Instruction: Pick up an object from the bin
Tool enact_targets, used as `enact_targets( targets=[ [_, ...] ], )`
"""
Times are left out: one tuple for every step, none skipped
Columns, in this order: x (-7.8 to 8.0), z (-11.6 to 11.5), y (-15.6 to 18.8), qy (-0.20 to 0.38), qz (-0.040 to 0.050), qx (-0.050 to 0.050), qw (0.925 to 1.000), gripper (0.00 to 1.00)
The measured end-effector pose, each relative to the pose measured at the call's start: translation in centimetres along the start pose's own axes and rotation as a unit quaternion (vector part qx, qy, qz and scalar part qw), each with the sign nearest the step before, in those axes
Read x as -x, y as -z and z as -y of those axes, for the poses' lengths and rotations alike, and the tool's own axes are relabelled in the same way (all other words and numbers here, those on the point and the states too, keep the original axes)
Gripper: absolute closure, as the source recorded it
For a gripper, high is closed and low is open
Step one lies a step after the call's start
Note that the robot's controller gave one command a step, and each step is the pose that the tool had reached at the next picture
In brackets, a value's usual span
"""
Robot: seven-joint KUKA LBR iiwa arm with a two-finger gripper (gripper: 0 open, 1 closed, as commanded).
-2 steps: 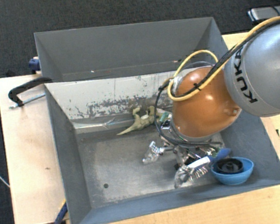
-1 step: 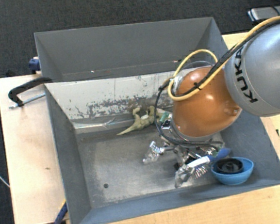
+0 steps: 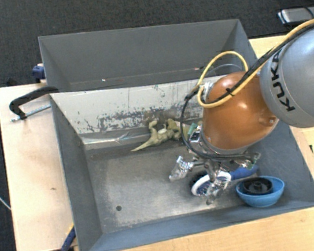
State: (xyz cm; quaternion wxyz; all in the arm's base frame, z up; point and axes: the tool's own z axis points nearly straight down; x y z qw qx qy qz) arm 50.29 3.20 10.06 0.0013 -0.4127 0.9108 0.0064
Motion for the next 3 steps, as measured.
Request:
enact_targets(
  targets=[
    [-2.9,0.6,-0.9,-0.096,-0.0036,0.005,0.9954,0.00],
    [-3.0,1.0,-0.8,-0.096,-0.0034,0.001,0.9953,1.00],
    [-1.3,2.1,14.0,-0.042,0.0015,-0.009,0.9991,1.00]
  ],
)
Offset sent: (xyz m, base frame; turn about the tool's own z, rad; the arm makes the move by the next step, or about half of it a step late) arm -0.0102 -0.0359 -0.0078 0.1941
